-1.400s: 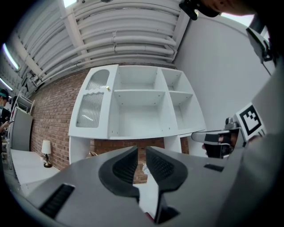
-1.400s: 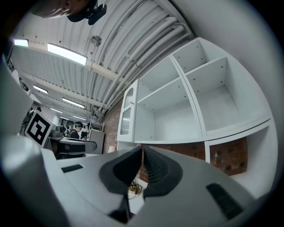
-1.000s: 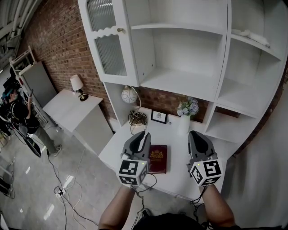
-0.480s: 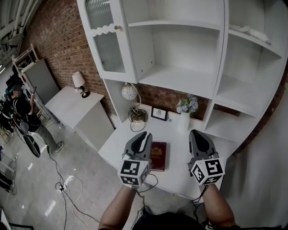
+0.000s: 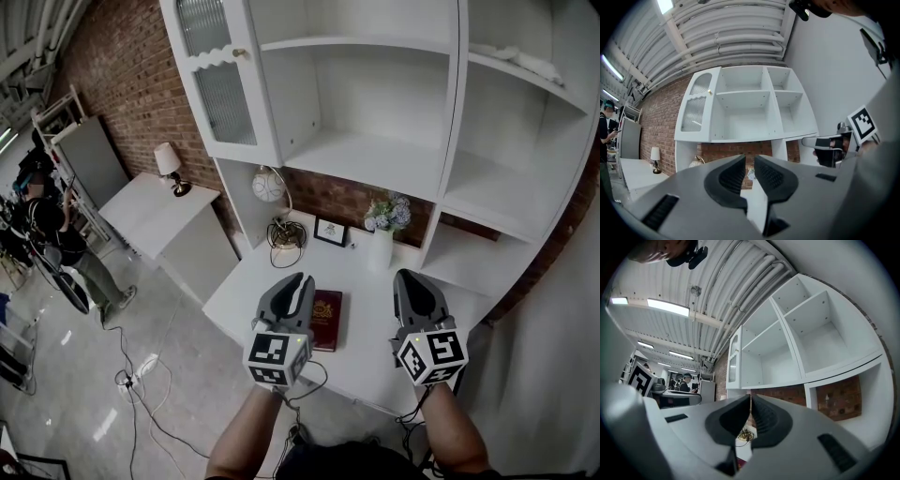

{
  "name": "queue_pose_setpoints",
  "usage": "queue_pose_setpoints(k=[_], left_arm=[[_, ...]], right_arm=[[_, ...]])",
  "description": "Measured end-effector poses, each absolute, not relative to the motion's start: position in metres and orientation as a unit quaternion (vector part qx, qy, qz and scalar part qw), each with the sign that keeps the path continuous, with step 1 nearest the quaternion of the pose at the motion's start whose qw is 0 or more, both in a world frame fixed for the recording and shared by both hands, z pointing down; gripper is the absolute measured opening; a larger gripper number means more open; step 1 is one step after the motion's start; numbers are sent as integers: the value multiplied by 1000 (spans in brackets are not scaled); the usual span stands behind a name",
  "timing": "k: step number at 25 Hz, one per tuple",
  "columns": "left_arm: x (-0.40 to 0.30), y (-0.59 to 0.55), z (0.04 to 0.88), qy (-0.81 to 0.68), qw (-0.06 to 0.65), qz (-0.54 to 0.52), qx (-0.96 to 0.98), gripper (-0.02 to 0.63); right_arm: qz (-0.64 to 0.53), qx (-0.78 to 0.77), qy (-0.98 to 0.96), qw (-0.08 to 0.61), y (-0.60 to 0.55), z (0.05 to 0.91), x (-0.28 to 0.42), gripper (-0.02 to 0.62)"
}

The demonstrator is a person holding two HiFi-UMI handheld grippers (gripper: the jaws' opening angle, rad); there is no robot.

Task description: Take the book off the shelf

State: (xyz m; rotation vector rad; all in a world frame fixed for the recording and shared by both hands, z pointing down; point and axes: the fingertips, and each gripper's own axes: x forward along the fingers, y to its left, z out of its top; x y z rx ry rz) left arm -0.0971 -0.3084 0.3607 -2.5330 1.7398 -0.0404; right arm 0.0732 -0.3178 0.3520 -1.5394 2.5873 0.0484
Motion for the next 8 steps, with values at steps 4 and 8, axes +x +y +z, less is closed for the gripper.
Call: queue_pose_setpoints(k=[4,8], left_arm=[[-88,-306,364,571,34,-14,-820,55],[-79,-303,366,573,32,-14,-819,55]], right_arm=[[17,-506,860,67,-316,352,84,9],[16,-504,861,68,-314,351,92,9]])
